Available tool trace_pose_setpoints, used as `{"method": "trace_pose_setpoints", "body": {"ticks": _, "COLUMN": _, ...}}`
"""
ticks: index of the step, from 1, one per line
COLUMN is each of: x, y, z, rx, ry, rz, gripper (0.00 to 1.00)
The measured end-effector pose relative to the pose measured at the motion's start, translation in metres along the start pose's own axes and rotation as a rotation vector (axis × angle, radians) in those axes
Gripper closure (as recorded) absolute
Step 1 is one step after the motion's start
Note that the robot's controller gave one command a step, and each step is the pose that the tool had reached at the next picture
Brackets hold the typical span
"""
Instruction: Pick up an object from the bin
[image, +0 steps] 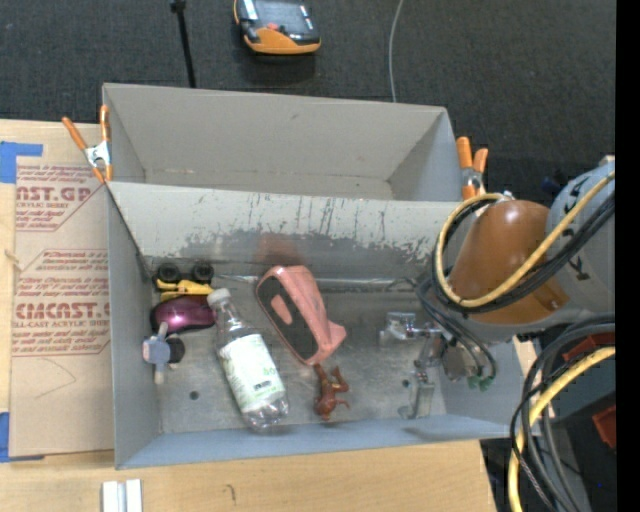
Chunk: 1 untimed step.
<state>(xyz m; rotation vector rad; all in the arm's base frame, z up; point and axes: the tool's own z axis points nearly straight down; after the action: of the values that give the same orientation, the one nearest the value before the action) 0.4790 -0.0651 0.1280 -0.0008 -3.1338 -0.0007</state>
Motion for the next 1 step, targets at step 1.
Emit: {"method": "trace_pose_setpoints", "body": {"ticks": 1, "x": -0.0021, "y": 0.0001, "z": -0.0038, "rx": 0.001, "ry": -0.007, "rz": -0.001, "gripper": 0.00}}
